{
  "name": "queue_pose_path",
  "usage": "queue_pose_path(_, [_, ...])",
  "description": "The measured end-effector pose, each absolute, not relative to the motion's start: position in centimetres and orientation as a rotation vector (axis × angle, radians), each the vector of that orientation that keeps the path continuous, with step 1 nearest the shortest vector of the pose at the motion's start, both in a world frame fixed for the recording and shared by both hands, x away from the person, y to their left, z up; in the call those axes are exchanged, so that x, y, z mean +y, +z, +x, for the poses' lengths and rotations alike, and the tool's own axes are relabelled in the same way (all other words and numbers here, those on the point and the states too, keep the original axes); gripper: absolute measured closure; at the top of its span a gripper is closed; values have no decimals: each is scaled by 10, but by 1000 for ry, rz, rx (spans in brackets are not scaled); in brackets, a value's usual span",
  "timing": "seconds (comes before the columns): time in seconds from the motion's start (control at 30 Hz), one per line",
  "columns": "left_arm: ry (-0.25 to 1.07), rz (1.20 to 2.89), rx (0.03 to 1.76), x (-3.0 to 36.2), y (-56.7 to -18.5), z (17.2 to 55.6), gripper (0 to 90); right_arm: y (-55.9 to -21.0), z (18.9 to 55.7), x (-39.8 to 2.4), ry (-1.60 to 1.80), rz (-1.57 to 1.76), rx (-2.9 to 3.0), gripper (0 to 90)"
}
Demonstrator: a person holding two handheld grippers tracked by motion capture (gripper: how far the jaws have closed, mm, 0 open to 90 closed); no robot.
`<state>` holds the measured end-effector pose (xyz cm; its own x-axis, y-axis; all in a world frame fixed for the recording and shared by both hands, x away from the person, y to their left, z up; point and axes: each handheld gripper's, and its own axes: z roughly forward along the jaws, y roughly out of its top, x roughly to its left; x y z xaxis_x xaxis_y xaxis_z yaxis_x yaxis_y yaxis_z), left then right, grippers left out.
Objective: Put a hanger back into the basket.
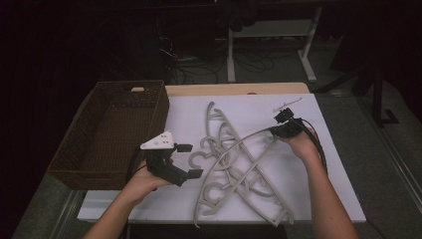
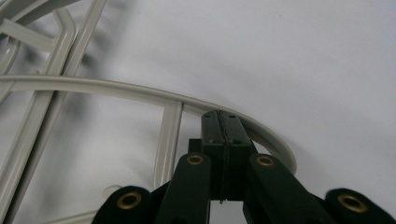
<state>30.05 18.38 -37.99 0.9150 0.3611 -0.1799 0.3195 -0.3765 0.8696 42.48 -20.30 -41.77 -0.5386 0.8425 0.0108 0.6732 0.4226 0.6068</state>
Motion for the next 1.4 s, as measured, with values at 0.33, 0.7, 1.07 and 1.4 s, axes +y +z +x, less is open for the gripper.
queue_pose_path(0.33, [33, 2014, 515, 174, -403, 300, 41, -419, 457, -173, 787, 1275, 2403, 890])
queue_pose_path(0.7, [46, 2016, 542, 176, -415, 302, 41, -415, 485, -139, 783, 1239, 2414, 890])
queue_pose_path(1.07, [53, 2023, 561, 178, -419, 301, 41, -393, 432, -147, 905, 1291, 2351, 534])
queue_pose_path(1.4, [47, 2031, 557, 176, -422, 302, 41, -422, 399, -143, 919, 1429, 2322, 352])
